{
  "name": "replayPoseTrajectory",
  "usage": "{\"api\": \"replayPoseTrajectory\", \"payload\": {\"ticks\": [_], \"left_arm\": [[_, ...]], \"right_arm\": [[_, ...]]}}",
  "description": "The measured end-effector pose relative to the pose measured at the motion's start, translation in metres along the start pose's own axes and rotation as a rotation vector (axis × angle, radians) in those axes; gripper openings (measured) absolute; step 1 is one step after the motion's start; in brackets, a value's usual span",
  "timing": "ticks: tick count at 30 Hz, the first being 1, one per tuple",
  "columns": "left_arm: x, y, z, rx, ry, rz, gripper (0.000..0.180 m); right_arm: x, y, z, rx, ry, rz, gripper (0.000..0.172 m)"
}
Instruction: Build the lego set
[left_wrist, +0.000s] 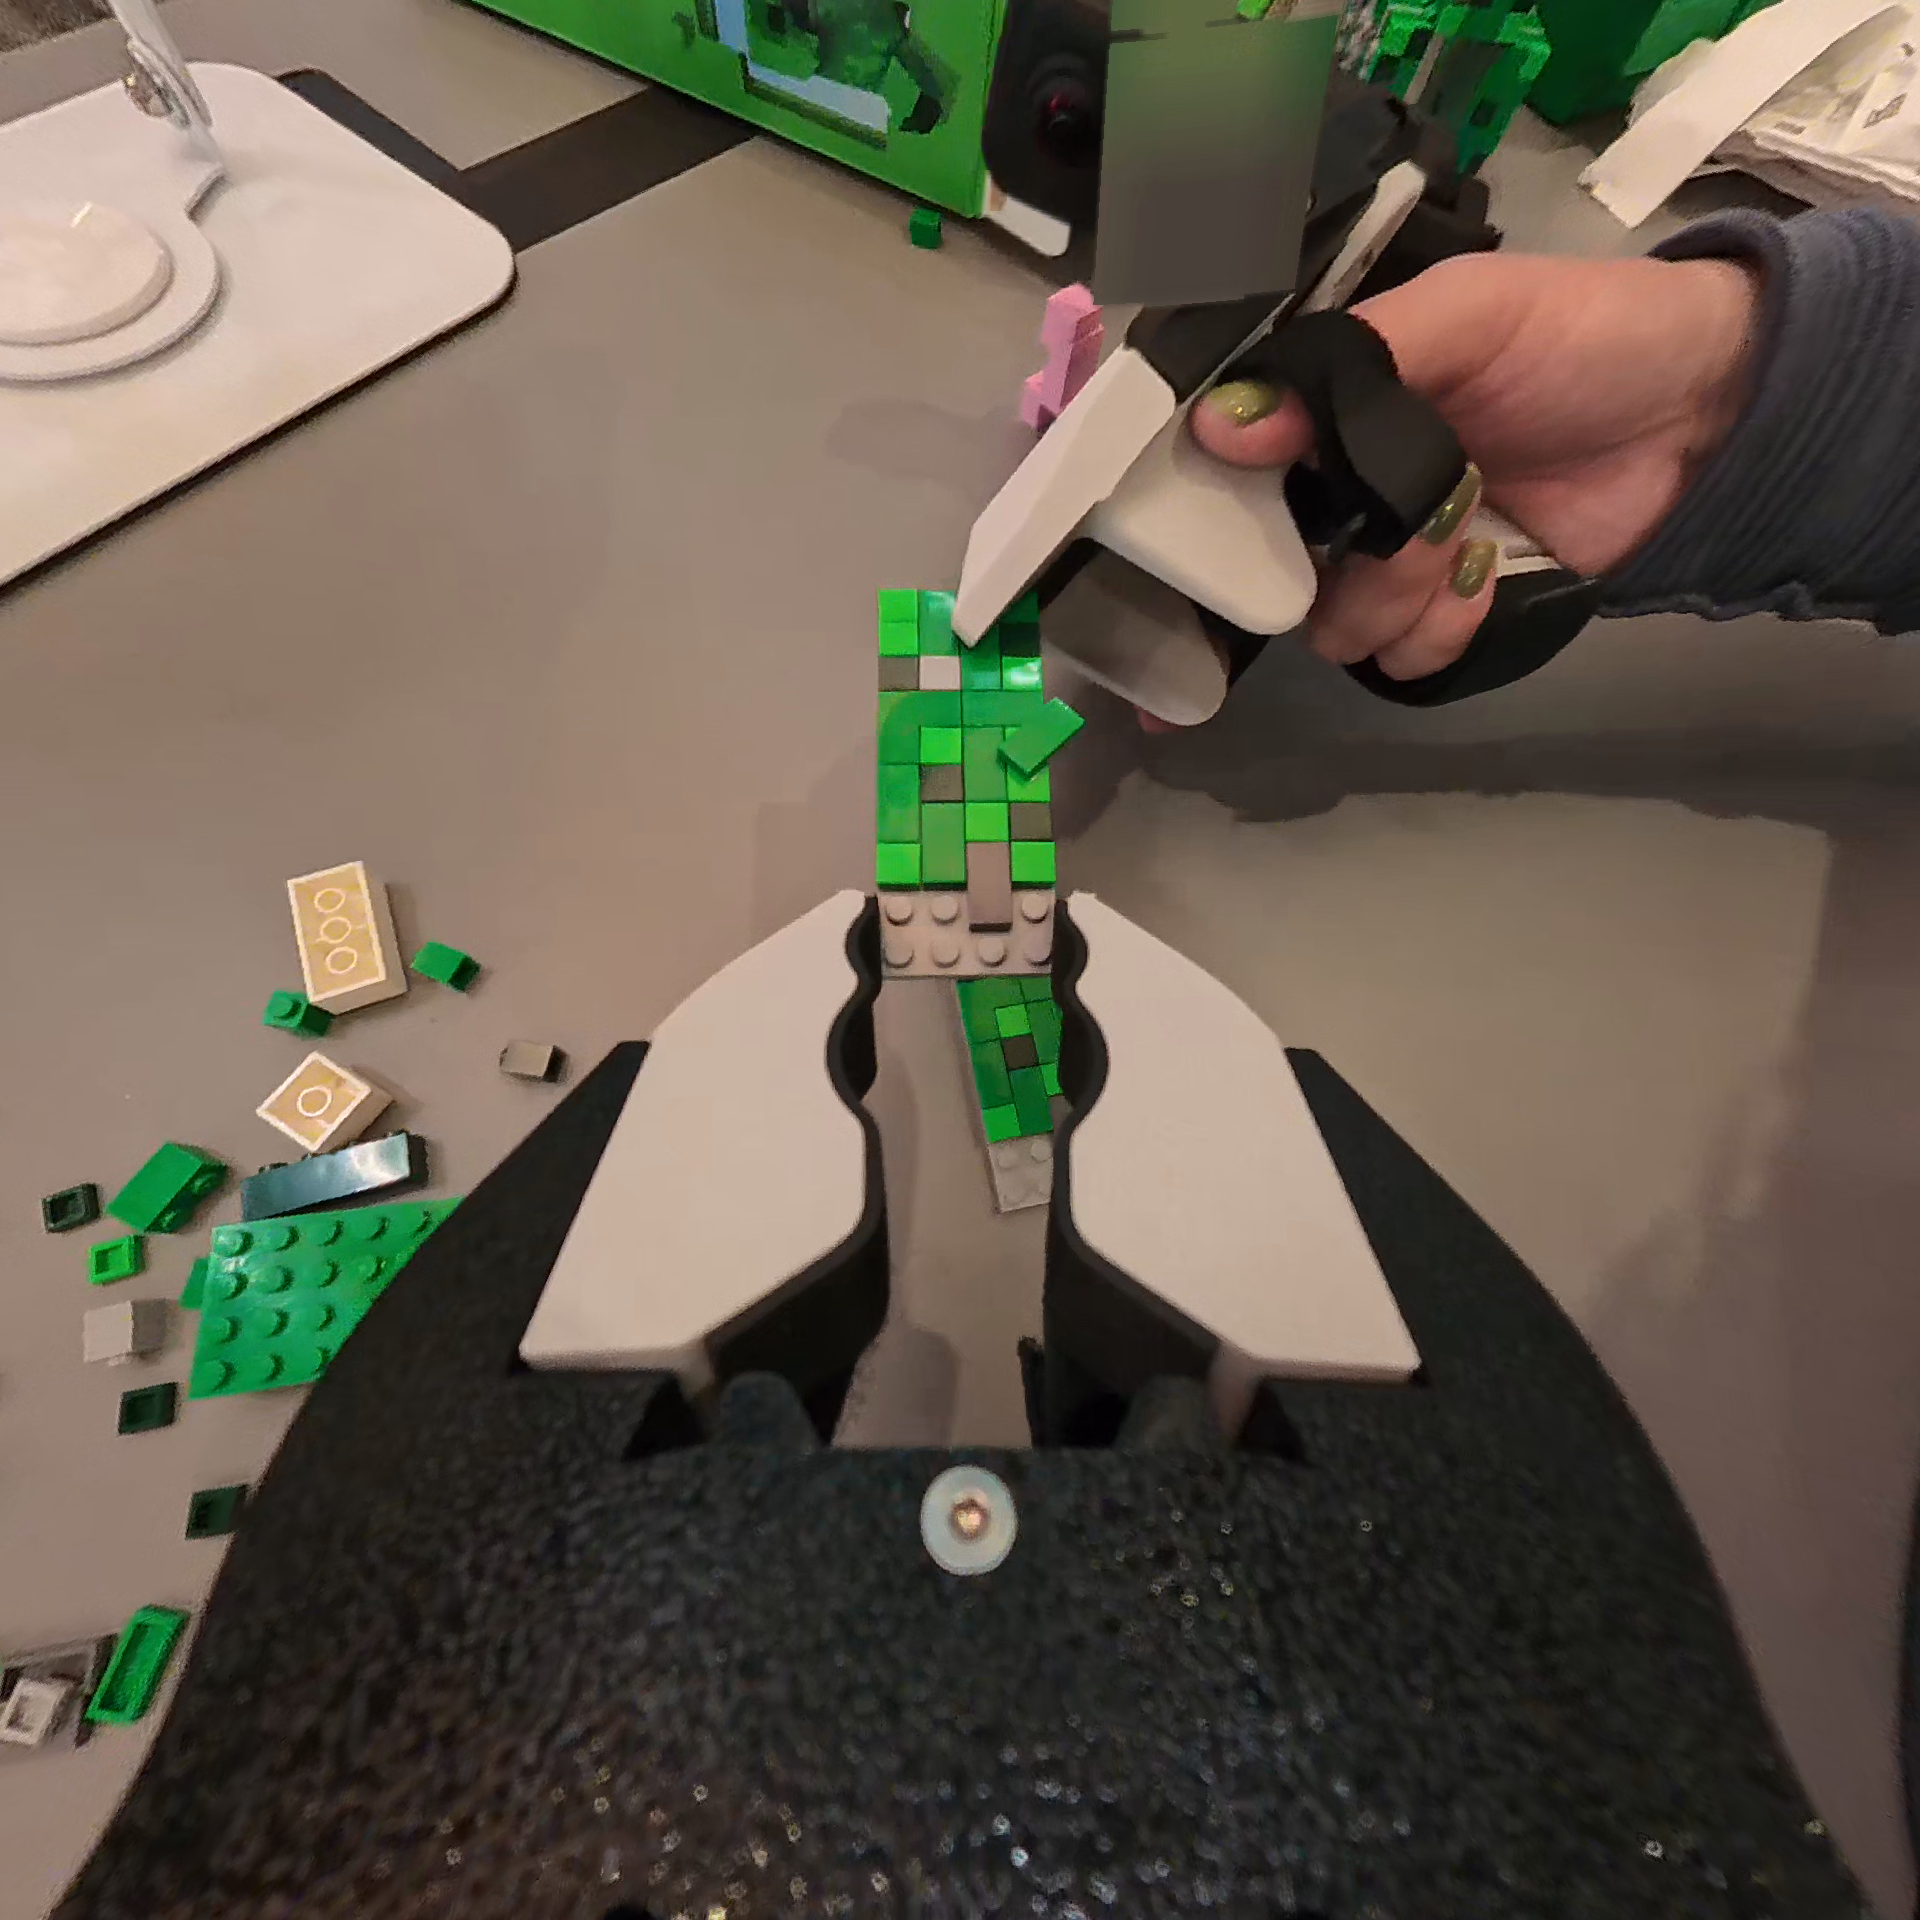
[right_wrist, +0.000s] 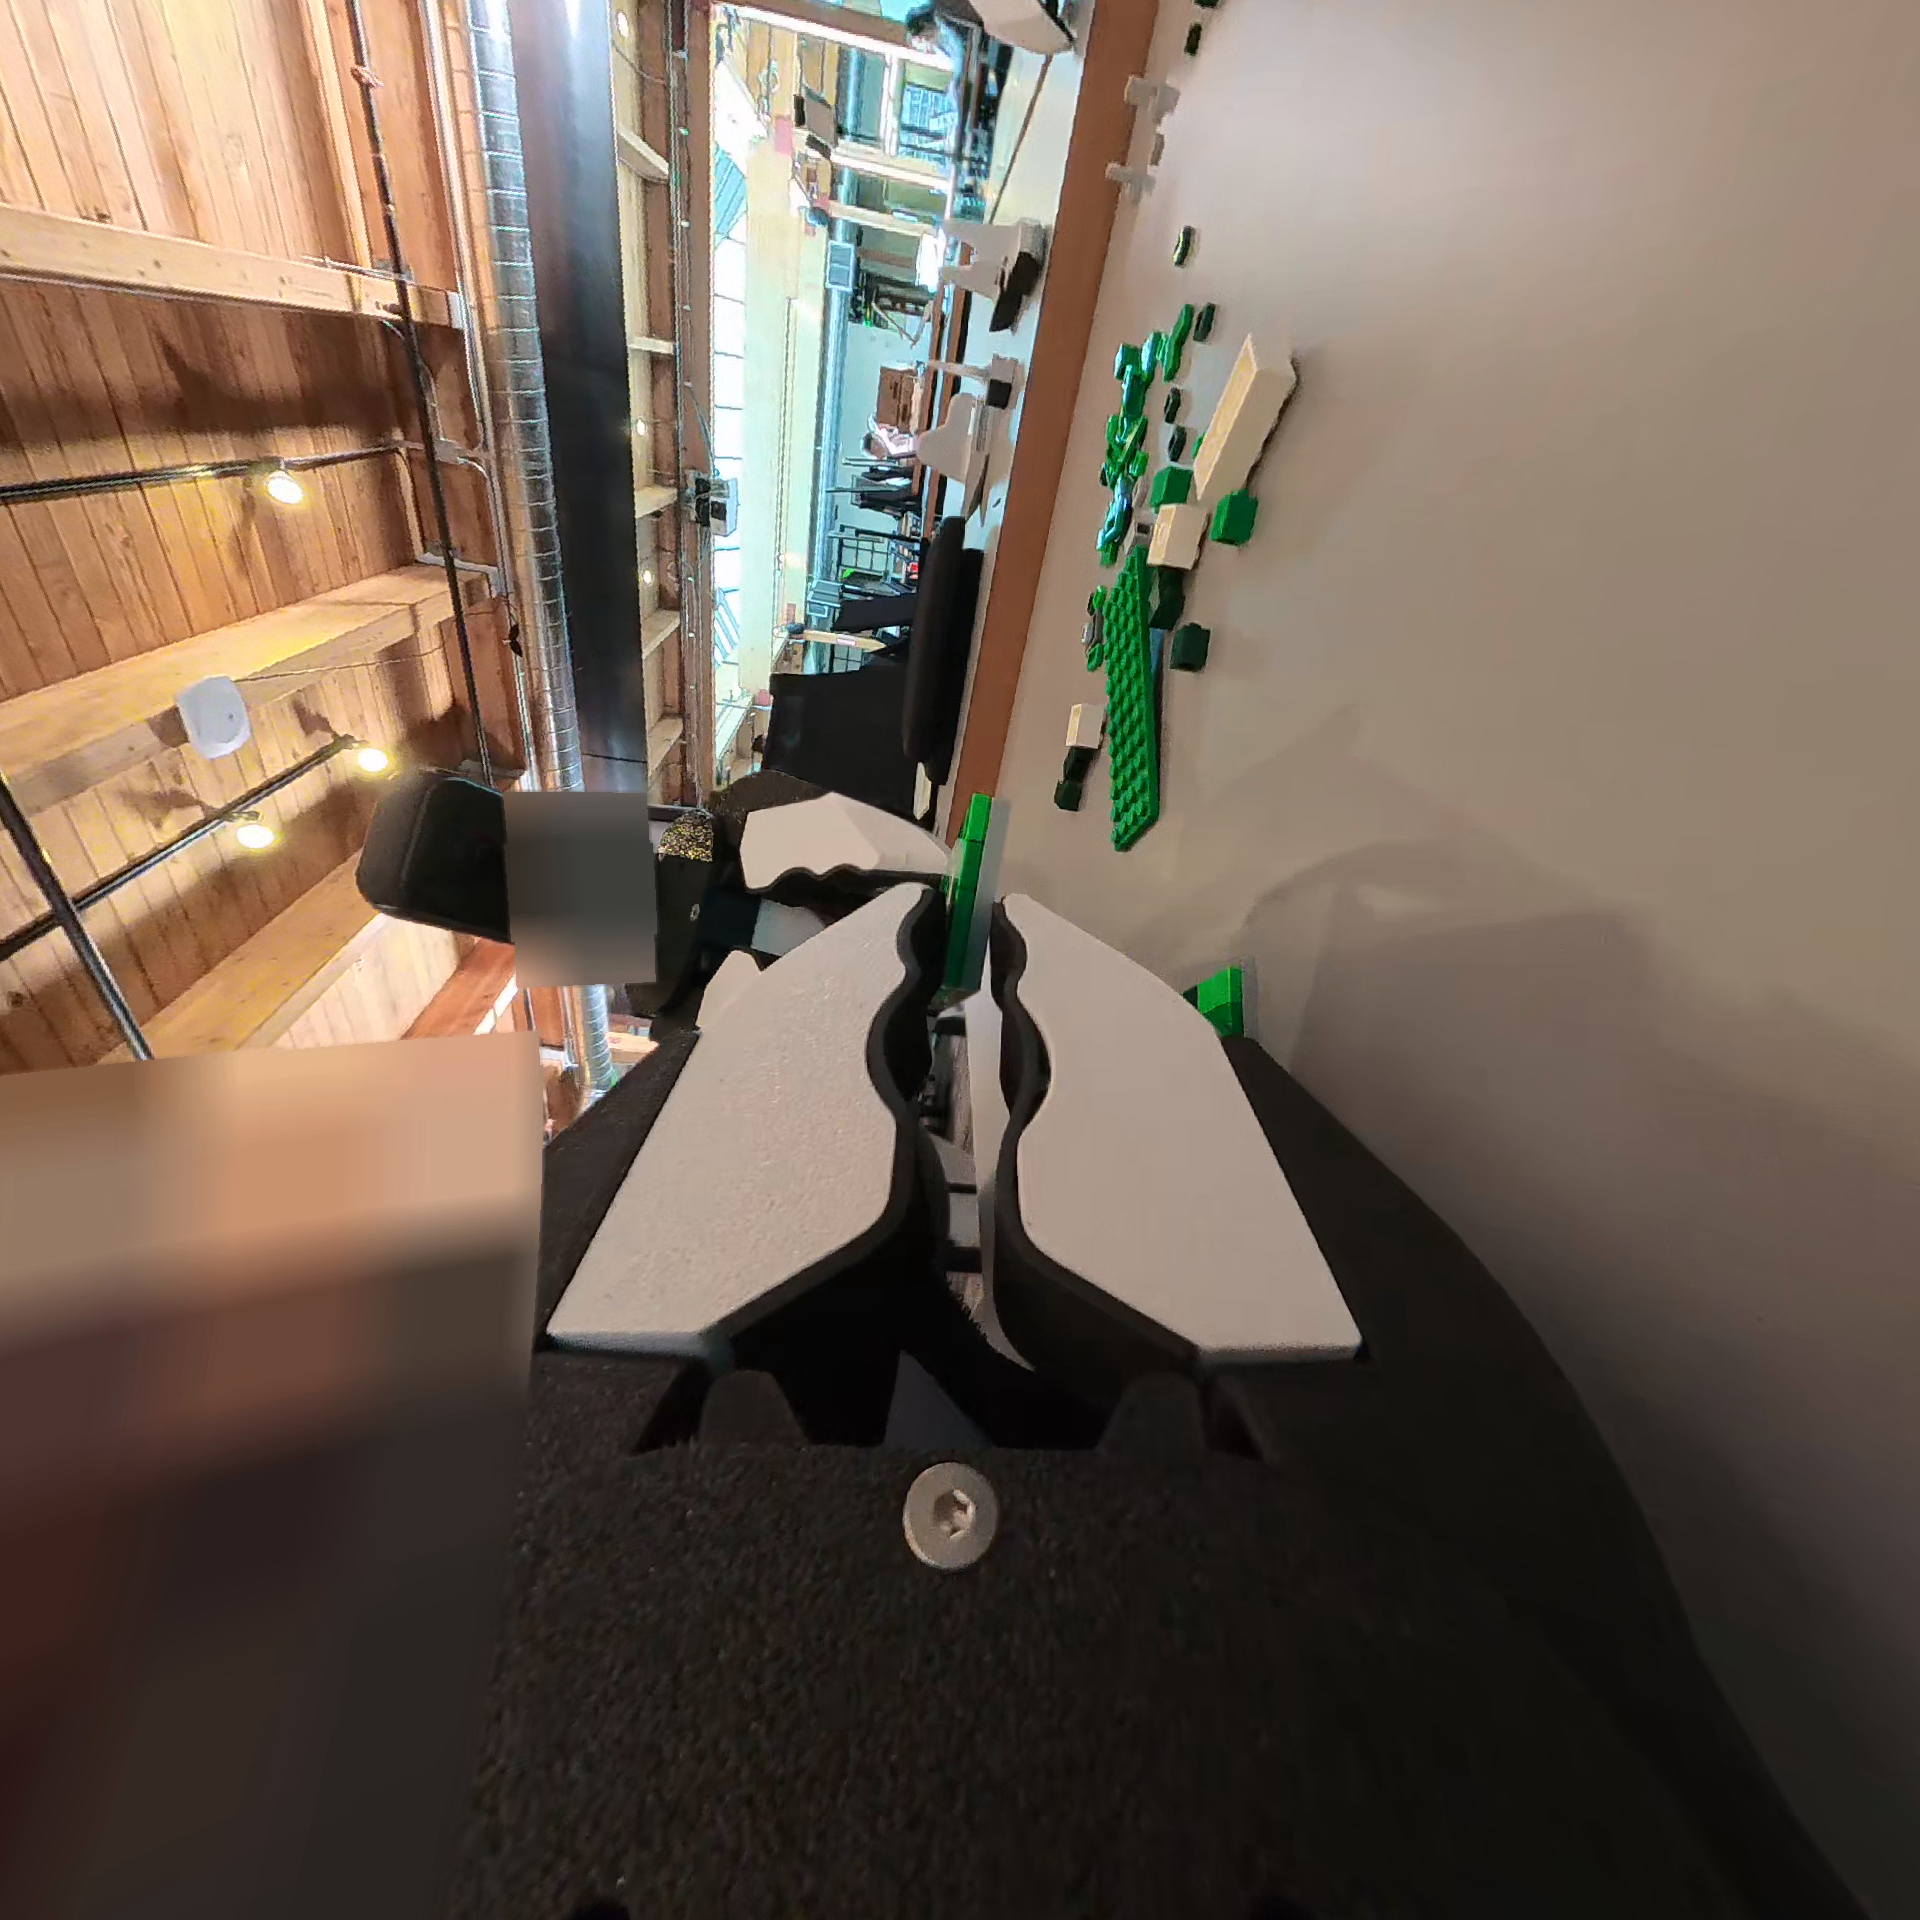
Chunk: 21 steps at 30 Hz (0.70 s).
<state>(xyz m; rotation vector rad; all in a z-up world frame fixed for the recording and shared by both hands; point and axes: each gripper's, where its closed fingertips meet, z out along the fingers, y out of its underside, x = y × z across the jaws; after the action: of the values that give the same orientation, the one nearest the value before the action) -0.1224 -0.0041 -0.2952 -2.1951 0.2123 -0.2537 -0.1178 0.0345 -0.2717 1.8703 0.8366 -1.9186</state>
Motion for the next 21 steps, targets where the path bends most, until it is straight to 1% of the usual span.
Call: {"api": "replayPoseTrajectory", "payload": {"ticks": [5, 6, 7, 12, 15, 17, 18, 21], "left_arm": [[-0.007, 0.007, -0.004, 0.0, -0.003, -0.02, 0.031], [-0.008, 0.007, -0.006, 0.008, 0.0, -0.021, 0.024], [-0.01, 0.007, -0.009, 0.022, 0.002, -0.043, 0.024], [-0.009, 0.01, -0.028, 0.089, 0.079, -0.137, 0.027], [-0.025, 0.014, -0.046, 0.145, 0.066, -0.111, 0.032], [-0.033, 0.013, -0.055, 0.188, 0.021, -0.007, 0.037], [-0.036, 0.012, -0.058, 0.205, -0.02, 0.088, 0.04], [-0.035, 0.011, -0.06, 0.232, -0.166, 0.478, 0.044]], "right_arm": [[0.004, -0.003, 0.013, -0.03, -0.03, 0.047, 0.006], [0.003, -0.004, 0.015, -0.035, -0.043, 0.055, 0.006], [0.002, -0.005, 0.017, -0.04, -0.049, 0.059, 0.006], [0.002, -0.008, 0.028, -0.079, -0.032, 0.05, 0.006], [0.002, -0.008, 0.034, -0.133, -0.03, 0.061, 0.007], [-0.002, -0.002, 0.038, -0.218, -0.038, 0.056, 0.006], [-0.005, 0.001, 0.041, -0.265, -0.047, 0.055, 0.006], [-0.019, 0.009, 0.049, -0.404, -0.081, 0.058, 0.007]]}}
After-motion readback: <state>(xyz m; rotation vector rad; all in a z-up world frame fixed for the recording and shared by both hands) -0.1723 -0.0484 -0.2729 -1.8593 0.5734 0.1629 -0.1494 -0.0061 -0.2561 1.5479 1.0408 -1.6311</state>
